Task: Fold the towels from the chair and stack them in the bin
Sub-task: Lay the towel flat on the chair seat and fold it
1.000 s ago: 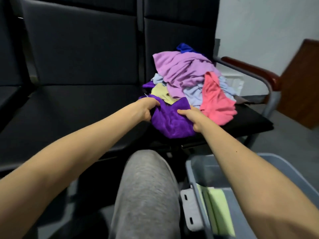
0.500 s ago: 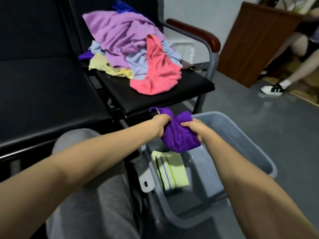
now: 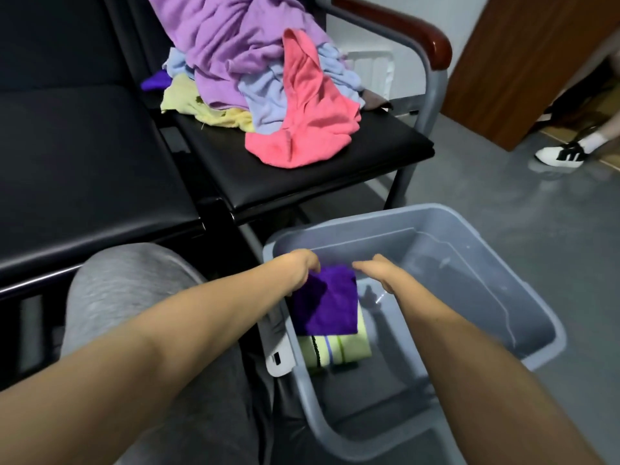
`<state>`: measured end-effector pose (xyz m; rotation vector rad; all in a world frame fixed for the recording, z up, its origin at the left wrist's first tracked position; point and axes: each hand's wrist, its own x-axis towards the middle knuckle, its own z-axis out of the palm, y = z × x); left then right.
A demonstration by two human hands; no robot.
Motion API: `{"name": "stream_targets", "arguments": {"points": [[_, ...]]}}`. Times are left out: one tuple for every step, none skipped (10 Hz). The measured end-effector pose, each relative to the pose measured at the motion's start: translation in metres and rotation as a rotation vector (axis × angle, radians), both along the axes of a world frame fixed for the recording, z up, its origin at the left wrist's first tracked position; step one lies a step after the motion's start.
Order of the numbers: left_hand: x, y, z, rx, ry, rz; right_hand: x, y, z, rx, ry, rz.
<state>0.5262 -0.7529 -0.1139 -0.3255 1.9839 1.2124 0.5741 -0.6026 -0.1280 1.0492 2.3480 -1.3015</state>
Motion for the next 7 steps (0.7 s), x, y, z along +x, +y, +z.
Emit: {"name": "stream_targets", "arguments": {"points": [[-0.009,0.002,0.016,-0.057,-0.031,0.029,-0.010,-0.002,0.001,0.067,0.039,0.041],[-0.010,0.006,0.013,-0.046,0.085,-0.013,-0.021,-0.011,0.004,0.014,0.046,0.084],[-0.007,0.003,0.027,0.040,0.048,-0.128,-0.024,-0.021,0.011,-0.110,0.067,0.108],[-0.021,0.015,0.050,0.194,-0.090,0.022,-0.037,-0.035,0.031,-0.083,0.183,0.151],[-0.032,0.011,0.071,0.278,-0.045,-0.021,-0.050,-0.044,0.053,-0.058,0.309,0.123],[-0.050,-0.003,0.108,0.373,0.049,-0.067,-0.069,-0.057,0.092,-0.052,0.476,0.092],[-0.070,-0.014,0.127,0.417,0.203,-0.072,-0.085,-0.066,0.116,-0.055,0.601,0.098]]}}
